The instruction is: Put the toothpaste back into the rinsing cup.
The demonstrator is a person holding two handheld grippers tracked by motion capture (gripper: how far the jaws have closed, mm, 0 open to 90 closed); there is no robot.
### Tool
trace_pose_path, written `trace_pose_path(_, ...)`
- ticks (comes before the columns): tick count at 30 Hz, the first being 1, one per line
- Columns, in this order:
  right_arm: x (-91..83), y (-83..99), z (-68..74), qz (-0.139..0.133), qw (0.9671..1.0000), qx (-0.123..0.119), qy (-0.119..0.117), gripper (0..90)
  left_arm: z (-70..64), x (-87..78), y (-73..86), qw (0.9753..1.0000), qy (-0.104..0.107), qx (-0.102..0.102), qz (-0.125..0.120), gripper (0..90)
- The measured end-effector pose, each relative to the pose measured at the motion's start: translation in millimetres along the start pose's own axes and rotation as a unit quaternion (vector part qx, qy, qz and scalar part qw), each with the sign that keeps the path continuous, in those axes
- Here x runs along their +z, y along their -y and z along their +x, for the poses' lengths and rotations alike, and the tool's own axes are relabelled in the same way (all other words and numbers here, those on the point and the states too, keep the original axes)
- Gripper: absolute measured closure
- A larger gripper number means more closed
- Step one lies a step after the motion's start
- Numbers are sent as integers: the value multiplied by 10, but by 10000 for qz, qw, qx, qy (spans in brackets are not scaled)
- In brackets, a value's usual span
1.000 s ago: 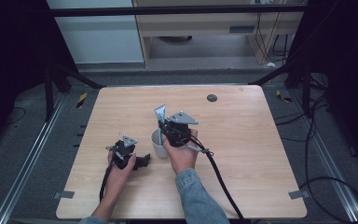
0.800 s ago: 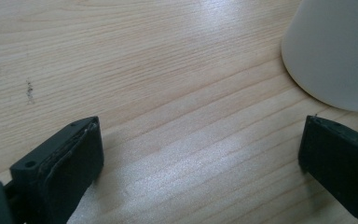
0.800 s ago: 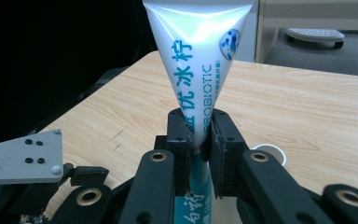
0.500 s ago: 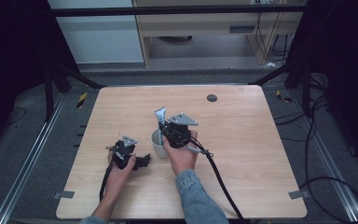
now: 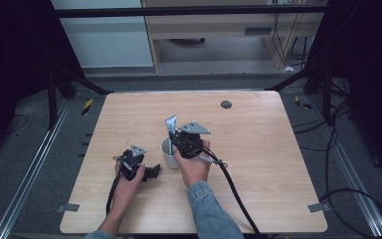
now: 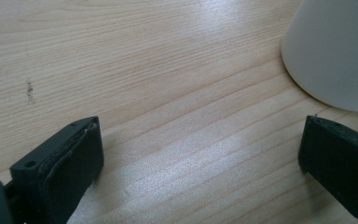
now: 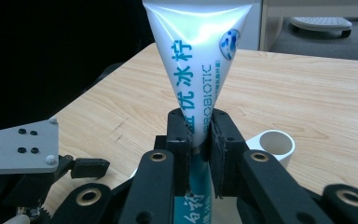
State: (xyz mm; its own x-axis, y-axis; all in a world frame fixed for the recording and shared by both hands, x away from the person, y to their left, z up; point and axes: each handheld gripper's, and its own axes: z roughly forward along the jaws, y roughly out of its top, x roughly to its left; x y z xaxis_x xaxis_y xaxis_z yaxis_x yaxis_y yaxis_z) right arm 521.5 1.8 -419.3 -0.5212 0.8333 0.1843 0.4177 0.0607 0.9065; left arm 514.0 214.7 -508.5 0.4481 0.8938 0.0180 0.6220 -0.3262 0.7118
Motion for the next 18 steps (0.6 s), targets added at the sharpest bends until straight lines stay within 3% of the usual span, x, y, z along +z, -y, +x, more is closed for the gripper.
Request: trace_pose_path(18,30,7,-49,46,9995,284,-118,794,1,-2,-2,10000,-8,11,19,0)
